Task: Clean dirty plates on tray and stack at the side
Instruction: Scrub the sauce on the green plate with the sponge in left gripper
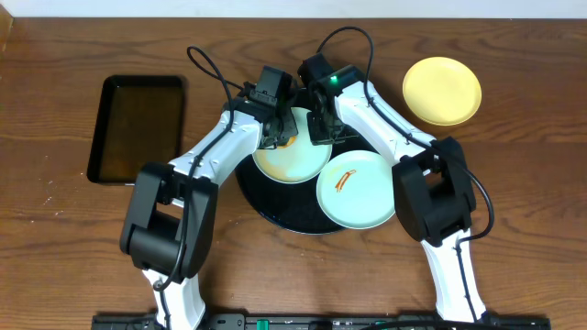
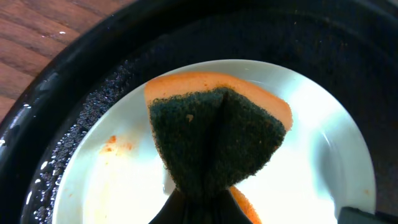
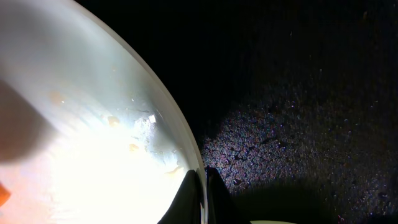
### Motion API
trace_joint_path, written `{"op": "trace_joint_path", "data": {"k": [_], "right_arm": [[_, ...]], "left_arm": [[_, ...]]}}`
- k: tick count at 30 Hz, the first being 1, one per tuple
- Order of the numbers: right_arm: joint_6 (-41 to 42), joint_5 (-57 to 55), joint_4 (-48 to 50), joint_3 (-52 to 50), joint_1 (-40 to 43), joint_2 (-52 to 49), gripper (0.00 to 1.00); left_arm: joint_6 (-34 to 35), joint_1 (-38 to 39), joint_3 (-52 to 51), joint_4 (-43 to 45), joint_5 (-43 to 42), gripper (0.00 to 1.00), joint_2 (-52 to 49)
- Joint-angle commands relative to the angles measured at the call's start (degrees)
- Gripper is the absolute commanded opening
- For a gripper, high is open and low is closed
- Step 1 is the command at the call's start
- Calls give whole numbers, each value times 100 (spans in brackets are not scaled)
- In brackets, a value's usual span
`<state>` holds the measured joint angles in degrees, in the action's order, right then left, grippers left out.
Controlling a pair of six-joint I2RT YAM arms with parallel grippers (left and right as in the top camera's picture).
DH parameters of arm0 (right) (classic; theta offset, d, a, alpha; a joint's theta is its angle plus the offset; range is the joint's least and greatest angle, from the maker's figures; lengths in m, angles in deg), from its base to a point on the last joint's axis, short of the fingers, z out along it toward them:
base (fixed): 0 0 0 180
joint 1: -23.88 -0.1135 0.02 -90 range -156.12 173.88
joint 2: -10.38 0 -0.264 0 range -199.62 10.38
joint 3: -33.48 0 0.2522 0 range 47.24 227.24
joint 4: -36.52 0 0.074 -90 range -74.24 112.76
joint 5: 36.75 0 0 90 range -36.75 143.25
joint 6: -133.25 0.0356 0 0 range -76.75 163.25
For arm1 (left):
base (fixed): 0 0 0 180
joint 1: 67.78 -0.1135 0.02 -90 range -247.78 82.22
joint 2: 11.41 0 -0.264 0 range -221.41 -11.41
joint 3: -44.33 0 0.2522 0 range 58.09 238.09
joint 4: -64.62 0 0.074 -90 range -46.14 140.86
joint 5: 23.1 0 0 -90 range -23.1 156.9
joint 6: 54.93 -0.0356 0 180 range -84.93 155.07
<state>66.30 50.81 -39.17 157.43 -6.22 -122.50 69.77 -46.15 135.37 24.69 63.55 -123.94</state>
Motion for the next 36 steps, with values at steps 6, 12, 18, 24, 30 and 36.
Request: {"op": "trace_joint_path", "data": {"k": [6, 12, 18, 24, 30, 36], "right_arm": [[70, -162, -63, 35, 46, 190, 1], [72, -162, -101, 35, 46, 190, 1], [116, -162, -114, 35, 46, 190, 1], [127, -164, -133, 35, 46, 190, 1], [138, -164, -136, 35, 46, 190, 1], [164, -164, -136, 35, 46, 190, 1]], "left_arm": [[35, -9, -31, 31, -52, 8, -490], [-466, -76, -31, -236, 273, 8, -570], [-402, -275, -28, -763, 610, 8, -568], [-402, -461, 0, -1185, 1106, 7, -516], [-400, -501, 98, -1493, 1917, 7, -157], [-400, -494, 98, -1576, 1991, 7, 468]]}}
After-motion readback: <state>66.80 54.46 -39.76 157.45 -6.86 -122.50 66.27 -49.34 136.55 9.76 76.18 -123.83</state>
